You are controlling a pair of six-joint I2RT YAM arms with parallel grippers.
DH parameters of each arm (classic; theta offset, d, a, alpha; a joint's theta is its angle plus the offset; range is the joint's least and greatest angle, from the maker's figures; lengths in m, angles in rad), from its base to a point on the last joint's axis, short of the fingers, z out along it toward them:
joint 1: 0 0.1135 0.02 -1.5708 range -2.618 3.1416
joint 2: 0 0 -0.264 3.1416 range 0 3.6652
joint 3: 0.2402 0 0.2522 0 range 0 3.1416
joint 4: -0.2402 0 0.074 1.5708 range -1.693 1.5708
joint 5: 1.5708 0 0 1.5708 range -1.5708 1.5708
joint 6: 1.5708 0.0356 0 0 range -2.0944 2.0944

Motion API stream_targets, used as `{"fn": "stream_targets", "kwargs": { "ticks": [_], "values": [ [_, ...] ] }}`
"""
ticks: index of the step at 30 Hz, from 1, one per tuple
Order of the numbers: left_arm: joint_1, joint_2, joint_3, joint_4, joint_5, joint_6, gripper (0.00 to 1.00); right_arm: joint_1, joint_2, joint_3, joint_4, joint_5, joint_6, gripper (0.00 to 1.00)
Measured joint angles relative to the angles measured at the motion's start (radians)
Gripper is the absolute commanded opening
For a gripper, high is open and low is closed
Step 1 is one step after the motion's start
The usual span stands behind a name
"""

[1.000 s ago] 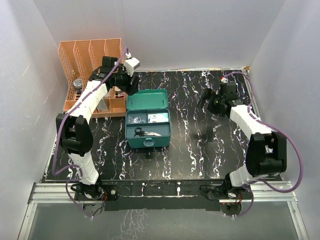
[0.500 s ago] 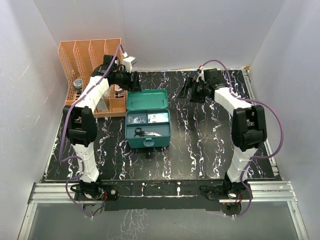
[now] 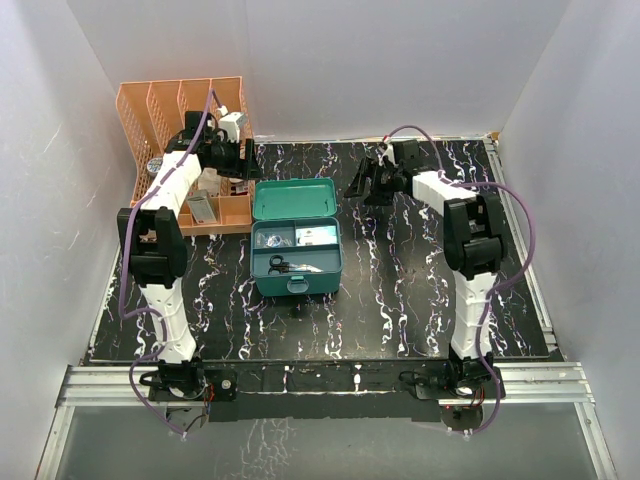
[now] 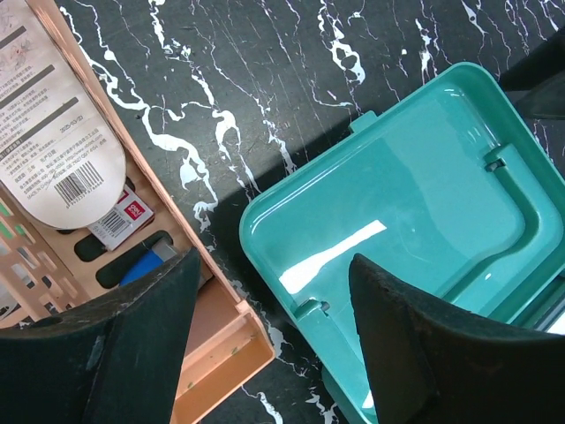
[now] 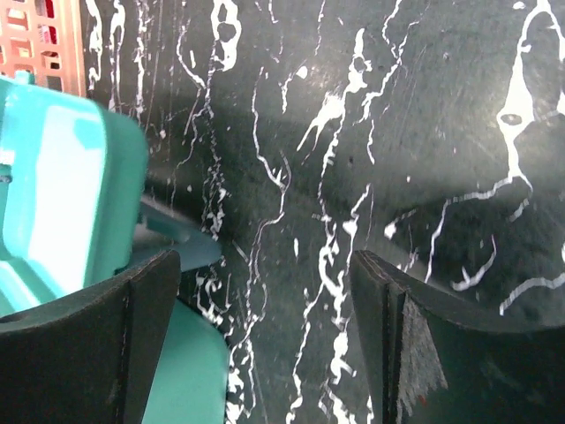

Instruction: Organize the medicine kit

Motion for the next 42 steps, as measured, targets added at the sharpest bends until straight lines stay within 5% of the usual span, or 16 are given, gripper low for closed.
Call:
{"fn": "stream_targets", "kwargs": {
  "ticks": [6,12,24,35,42],
  "values": [
    [0.004,-0.021,0.000,-0.013,-0.006,0.000,0.65,0.000,0.118,0.037,0.080,-0.100,0.040,0.66],
    [0.028,-0.085,0.004,-0.029,-0.006,-0.005,0.59,0.003,0.155,0.037,0.167,-0.177,0.077,0.34],
    [0.065,-0.144,-0.003,-0.029,-0.006,-0.015,0.58,0.016,0.253,0.033,0.397,-0.354,0.253,0.00],
    [0.094,-0.181,-0.071,-0.030,-0.004,-0.015,0.57,0.020,0.327,-0.035,1.198,-0.488,0.869,0.00],
    [0.109,-0.204,-0.074,-0.028,-0.002,-0.015,0.56,0.021,0.337,-0.036,1.404,-0.535,1.029,0.00]
  ]
}}
